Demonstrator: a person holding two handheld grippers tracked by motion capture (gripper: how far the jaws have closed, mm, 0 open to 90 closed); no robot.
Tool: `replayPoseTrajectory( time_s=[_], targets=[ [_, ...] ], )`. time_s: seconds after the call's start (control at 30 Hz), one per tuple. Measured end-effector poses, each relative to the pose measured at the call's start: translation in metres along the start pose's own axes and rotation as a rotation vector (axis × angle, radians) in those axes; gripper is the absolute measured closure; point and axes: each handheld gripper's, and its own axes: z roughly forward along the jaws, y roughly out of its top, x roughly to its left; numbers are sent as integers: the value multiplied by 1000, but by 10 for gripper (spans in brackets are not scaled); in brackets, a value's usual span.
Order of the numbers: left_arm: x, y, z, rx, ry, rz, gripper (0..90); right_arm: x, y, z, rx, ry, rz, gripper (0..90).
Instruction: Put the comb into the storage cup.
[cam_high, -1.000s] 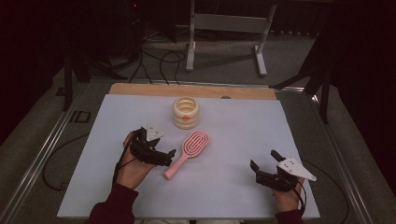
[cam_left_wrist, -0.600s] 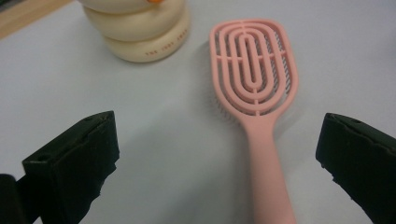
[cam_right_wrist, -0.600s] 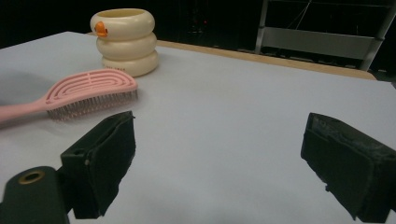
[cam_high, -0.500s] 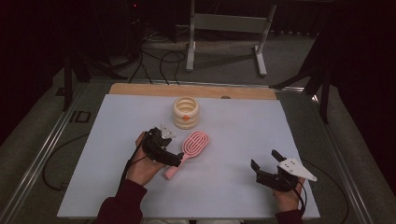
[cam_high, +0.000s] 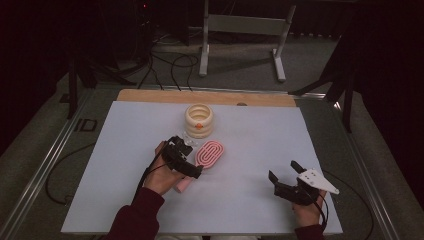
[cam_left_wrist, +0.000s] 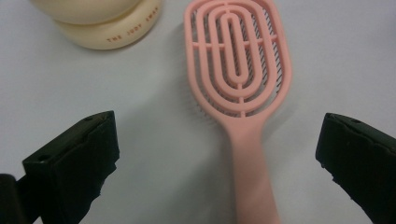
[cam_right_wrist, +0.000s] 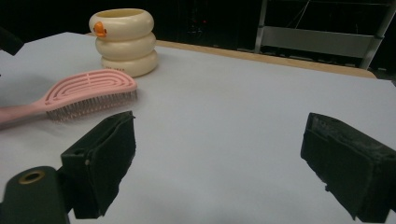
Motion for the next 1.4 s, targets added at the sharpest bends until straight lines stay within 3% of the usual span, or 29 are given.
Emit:
replayPoseTrajectory(
  time_s=[0.37, 0.6, 0.97, 1.17, 1.4],
  targets=[
    [-2, 3, 11, 34, -4, -4, 2, 0, 0, 0, 0, 0, 3, 104],
    [-3, 4, 19, 61, -24, -29, 14, 0, 0, 0, 0, -1, 4, 104],
    [-10, 3, 32, 146, -25, -31, 81, 0, 0, 0, 0, -2, 6, 104],
    [-12, 3, 37, 168, -7, -40, 168, 0, 0, 0, 0, -1, 2, 104],
    [-10, 3, 40, 204, -38, -68, 412, -1, -1, 0, 3, -1, 4, 104]
  ],
)
